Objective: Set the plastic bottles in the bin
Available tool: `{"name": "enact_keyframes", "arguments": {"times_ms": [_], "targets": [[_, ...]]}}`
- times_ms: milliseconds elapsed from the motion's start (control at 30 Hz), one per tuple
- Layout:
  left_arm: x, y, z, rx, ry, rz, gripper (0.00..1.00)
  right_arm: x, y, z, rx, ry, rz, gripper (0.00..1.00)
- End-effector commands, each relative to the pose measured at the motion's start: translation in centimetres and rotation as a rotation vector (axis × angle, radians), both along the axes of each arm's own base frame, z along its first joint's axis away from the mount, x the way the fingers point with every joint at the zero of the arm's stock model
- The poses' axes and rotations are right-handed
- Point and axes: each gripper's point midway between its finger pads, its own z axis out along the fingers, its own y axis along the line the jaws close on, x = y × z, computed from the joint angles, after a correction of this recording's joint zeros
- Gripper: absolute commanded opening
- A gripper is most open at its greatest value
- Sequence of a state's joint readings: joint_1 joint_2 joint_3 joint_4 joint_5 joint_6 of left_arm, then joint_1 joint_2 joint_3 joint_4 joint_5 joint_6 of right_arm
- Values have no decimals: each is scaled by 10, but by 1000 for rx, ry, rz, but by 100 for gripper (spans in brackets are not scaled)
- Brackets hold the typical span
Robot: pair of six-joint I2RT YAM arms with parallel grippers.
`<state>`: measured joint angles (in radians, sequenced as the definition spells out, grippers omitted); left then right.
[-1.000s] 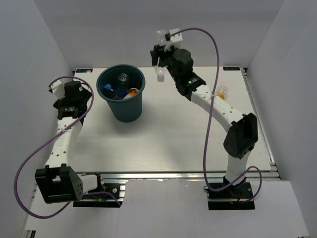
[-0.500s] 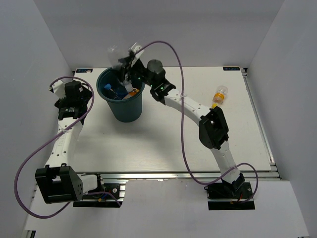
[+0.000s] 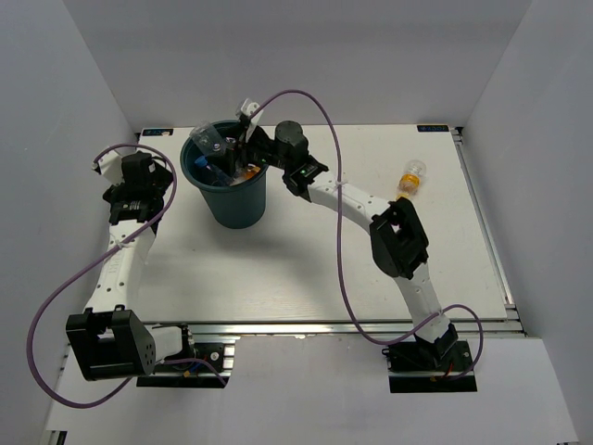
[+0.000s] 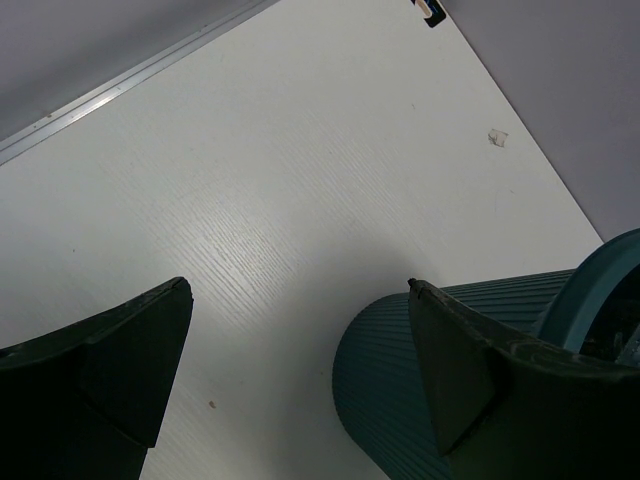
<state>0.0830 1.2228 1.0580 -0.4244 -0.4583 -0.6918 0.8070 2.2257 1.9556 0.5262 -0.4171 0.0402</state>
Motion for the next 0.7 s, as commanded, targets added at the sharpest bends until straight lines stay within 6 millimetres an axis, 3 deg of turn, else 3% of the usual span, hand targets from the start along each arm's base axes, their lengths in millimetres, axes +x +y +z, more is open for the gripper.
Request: {"name": "enact_keyframes", "arguments": {"times_ms": [0, 167, 233, 300, 333, 367, 400, 433, 467, 500, 533, 567, 633, 667], "targets": [[-1, 2, 12, 12, -34, 4, 98, -20, -15, 81, 104, -129, 28, 89], [-4, 5, 14, 23, -35, 22, 98, -7, -38, 120, 100, -148, -105, 89], [-7, 9, 14, 34, -28, 42, 98, 3, -66, 138, 89, -129, -211, 89], [-10, 11, 14, 39, -27, 57, 98, 20, -95, 124, 39, -79, -289, 89], [-11, 11, 16, 44, -32, 60, 98, 20, -120, 132, 33, -55, -357, 89], [-12, 12, 18, 47, -39, 63, 98, 40, -145, 98, -28, 11, -438, 90], [-13, 13, 20, 49, -47, 64, 98, 47, -166, 89, -47, 48, -501, 89], [-13, 13, 21, 51, -48, 67, 98, 50, -195, 94, -42, 71, -580, 89], [-14, 15, 23, 58, -52, 74, 98, 56, -216, 76, -83, 117, -625, 89], [-15, 17, 25, 71, -51, 80, 98, 69, -260, 57, -102, 179, -707, 90], [-18, 20, 28, 81, -50, 101, 98, 73, -281, 44, -102, 231, -744, 89], [-24, 27, 28, 105, -31, 143, 98, 87, -324, 27, -124, 287, -829, 89], [-28, 31, 33, 117, -37, 165, 98, 95, -374, -4, -157, 375, -969, 89], [-28, 31, 34, 118, -47, 169, 98, 103, -410, -16, -175, 409, -1065, 89]]}}
